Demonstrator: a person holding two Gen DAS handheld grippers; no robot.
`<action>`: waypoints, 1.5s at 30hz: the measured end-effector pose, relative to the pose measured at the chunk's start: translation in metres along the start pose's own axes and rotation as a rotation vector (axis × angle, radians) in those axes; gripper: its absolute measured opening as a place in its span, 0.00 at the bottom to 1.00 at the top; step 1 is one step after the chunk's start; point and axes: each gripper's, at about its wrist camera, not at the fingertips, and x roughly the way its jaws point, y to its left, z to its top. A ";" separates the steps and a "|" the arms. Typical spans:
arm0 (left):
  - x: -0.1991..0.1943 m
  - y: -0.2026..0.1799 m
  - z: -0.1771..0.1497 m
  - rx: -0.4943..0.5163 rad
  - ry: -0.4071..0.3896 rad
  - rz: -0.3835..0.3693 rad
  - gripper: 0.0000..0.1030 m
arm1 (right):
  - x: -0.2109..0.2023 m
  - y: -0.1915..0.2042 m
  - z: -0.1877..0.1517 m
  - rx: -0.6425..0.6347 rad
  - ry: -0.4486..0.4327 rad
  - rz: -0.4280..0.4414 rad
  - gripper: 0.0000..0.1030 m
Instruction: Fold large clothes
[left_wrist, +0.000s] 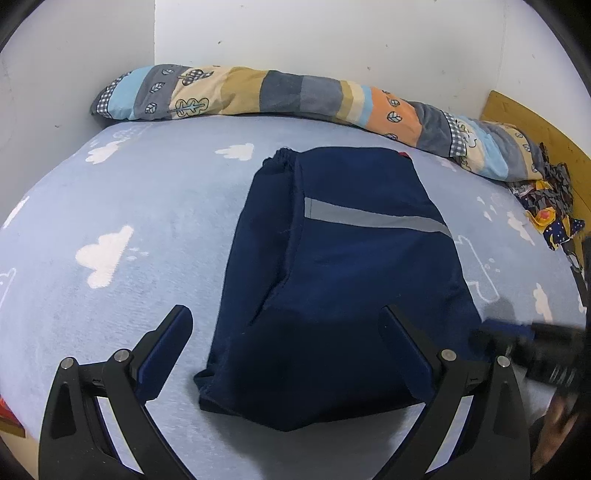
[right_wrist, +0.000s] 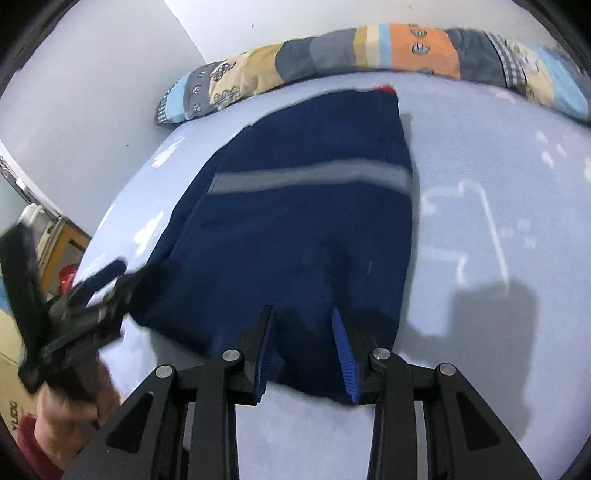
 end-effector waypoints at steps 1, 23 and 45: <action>0.002 -0.001 -0.001 0.003 0.009 -0.001 0.99 | 0.005 0.001 -0.005 -0.024 -0.007 -0.017 0.35; 0.029 -0.023 0.018 0.027 0.046 -0.041 0.96 | 0.021 -0.013 0.129 0.041 -0.080 -0.079 0.41; 0.077 0.086 0.054 -0.357 0.267 -0.247 0.94 | 0.005 -0.093 0.075 0.182 -0.035 0.067 0.62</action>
